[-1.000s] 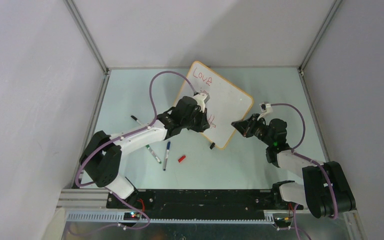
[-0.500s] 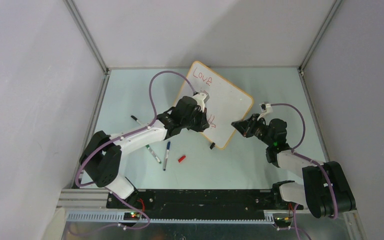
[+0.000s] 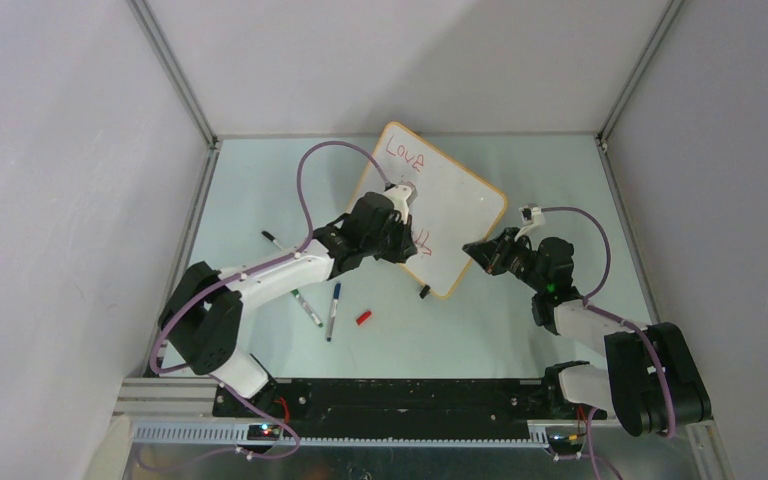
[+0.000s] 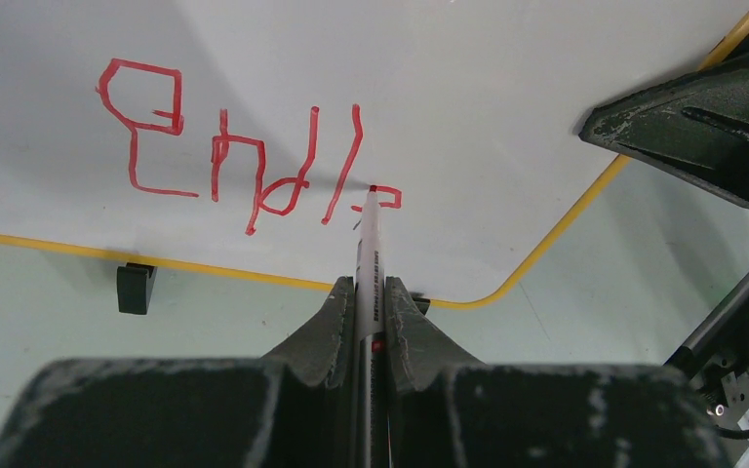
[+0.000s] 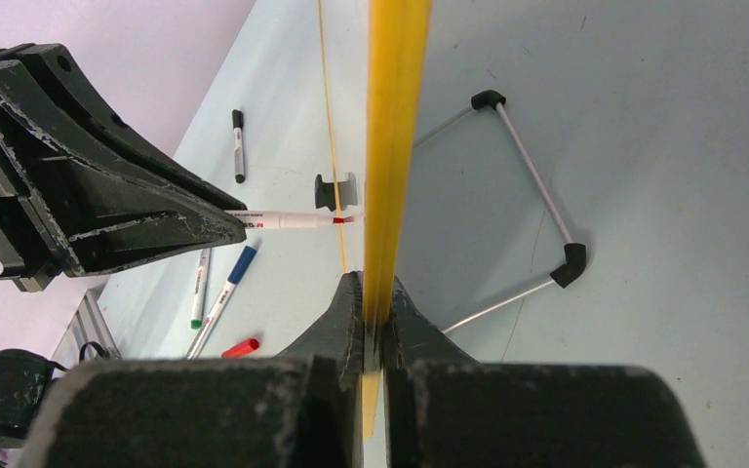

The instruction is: Write a sentence on the whiteboard

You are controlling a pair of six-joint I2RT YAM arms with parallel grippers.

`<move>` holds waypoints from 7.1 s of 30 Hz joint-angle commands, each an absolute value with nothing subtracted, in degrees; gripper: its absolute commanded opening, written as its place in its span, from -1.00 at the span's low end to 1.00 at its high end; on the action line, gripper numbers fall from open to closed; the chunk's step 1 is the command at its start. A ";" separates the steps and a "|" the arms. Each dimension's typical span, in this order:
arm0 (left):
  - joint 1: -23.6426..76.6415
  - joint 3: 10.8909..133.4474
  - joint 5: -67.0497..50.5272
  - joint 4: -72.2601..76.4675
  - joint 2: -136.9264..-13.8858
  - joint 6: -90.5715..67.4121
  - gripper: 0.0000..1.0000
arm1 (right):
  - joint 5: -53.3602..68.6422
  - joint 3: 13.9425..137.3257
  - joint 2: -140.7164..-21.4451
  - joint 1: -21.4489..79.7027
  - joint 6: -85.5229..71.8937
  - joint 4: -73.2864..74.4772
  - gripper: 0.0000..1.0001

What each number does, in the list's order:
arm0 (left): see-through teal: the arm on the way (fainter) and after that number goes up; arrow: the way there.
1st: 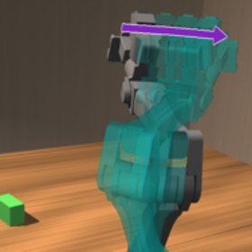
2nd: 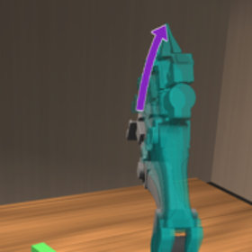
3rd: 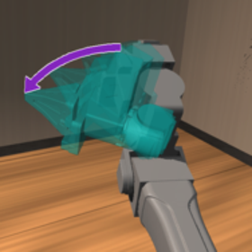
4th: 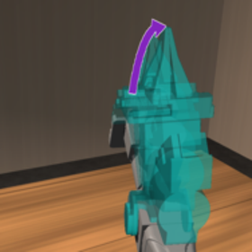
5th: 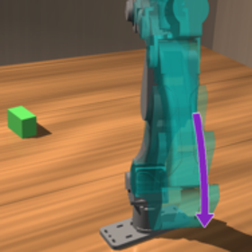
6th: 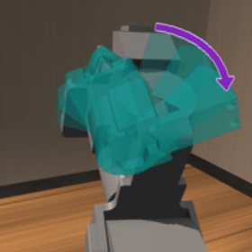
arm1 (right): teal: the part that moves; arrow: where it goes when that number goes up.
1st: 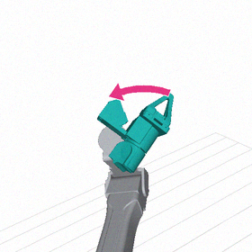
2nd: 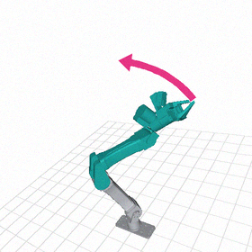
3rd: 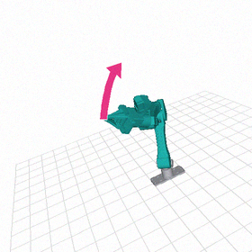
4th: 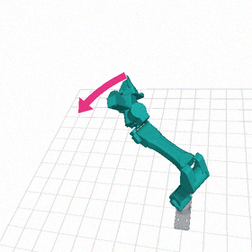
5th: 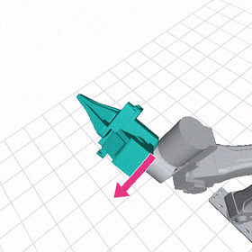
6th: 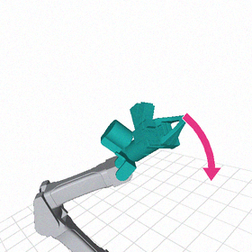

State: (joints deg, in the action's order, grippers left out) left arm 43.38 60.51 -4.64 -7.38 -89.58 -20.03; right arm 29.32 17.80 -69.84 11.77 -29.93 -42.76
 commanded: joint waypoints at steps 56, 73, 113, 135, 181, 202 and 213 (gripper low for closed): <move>45.46 64.07 -6.30 -11.79 -92.76 -16.68 -1.00 | 29.30 18.90 -69.00 12.05 -26.45 -40.27 -1.00; 45.53 63.44 -8.79 -9.54 -92.10 -17.57 -1.00 | 29.40 18.90 -69.35 12.12 -26.53 -40.58 -1.00; 45.60 58.77 -10.96 -1.55 -87.82 -17.23 -1.00 | 29.55 18.98 -69.26 12.11 -26.54 -40.53 -1.00; 45.57 60.43 -11.49 -2.41 -89.10 -16.99 -1.00 | 29.58 18.90 -69.43 12.14 -26.54 -40.65 -1.00; 45.52 60.90 -1.12 -5.02 -88.34 -18.11 -1.00 | 29.70 18.90 -69.54 12.08 -26.54 -40.71 -1.00; 45.56 60.70 -5.43 -6.50 -89.11 -17.55 -1.00 | 29.61 18.93 -69.27 12.12 -26.44 -40.52 -1.00; 46.00 61.41 -5.68 -8.00 -88.90 -17.33 -1.00 | 29.48 18.92 -69.29 12.13 -26.37 -40.43 -1.00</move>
State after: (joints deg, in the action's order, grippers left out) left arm 45.74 59.07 -5.93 -7.66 -89.12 -18.37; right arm 29.41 18.02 -69.73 11.81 -29.85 -42.22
